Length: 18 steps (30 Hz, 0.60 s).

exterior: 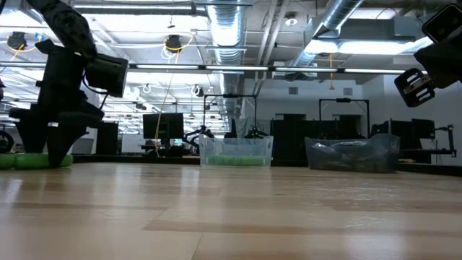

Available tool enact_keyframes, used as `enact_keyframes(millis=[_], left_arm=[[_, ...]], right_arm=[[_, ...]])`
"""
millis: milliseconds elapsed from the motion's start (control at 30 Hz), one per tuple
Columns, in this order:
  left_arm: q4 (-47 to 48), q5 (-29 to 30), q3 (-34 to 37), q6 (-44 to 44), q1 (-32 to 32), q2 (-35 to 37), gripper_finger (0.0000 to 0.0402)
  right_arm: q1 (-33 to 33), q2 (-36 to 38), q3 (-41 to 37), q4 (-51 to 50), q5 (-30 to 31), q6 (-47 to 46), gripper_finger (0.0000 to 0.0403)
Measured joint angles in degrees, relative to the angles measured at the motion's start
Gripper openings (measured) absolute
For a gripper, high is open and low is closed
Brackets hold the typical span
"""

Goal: Pick & Place Travel size toiletries
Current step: Put the green shampoo into the transparent bin

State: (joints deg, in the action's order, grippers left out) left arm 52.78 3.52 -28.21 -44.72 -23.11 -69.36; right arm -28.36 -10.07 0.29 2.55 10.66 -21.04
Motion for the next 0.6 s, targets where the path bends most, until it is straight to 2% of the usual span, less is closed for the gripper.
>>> enact_keyframes(millis=[200, 600], left_arm=[[-2.84, -2.27, 1.77, -0.22, -0.02, 0.17, 0.0267], [-4.44, -3.46, 1.84, -3.51, 0.00, 0.09, 0.0160]], right_arm=[[0.00, 0.00, -0.01, 0.00, 0.01, 0.00, 0.0000], [-0.02, -0.01, -0.01, -0.01, 0.01, 0.01, 0.0000]])
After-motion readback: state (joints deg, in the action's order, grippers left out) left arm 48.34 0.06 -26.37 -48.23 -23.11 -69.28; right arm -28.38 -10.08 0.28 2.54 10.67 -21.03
